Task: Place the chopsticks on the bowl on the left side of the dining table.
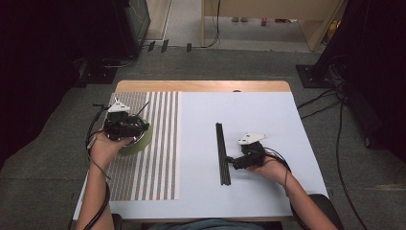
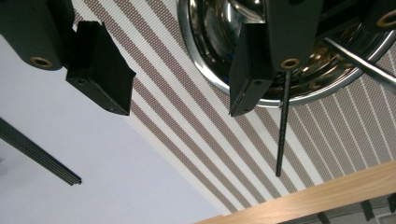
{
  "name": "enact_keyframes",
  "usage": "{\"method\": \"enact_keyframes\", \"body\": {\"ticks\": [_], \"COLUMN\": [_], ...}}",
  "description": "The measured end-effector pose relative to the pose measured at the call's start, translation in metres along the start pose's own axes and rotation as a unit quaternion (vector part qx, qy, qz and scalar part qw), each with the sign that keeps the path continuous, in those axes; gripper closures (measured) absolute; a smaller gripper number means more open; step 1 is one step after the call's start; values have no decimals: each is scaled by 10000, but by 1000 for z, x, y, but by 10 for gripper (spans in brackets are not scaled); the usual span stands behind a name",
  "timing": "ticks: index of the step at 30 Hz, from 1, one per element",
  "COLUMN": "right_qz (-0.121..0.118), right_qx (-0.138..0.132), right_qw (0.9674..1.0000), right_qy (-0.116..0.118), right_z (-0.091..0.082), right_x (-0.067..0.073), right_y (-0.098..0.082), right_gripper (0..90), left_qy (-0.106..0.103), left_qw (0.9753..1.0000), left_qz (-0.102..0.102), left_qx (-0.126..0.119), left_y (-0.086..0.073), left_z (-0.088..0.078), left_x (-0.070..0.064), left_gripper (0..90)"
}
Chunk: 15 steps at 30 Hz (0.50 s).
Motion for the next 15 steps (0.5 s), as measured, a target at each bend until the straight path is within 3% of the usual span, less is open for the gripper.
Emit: {"method": "enact_keyframes", "body": {"ticks": [15], "right_qz": [0], "right_qx": [1], "right_qw": [10000], "right_qy": [0], "right_z": [0], "right_x": [0], "right_y": [0], "right_gripper": [114], "left_qy": [-71], "left_qw": [9996], "left_qz": [261], "left_qx": [38], "left_y": [8], "left_z": [9], "left_x": [-20], "left_gripper": [385]}}
Point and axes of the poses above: each handheld gripper's, and its own axes: z roughly forward along the jaws, y roughly out of its top, x roughly to its left, the point moved 8 cm from there along z, roughly forward along the jaws, and after that the axes turned 14 degrees about x, right-handed, at the moved point
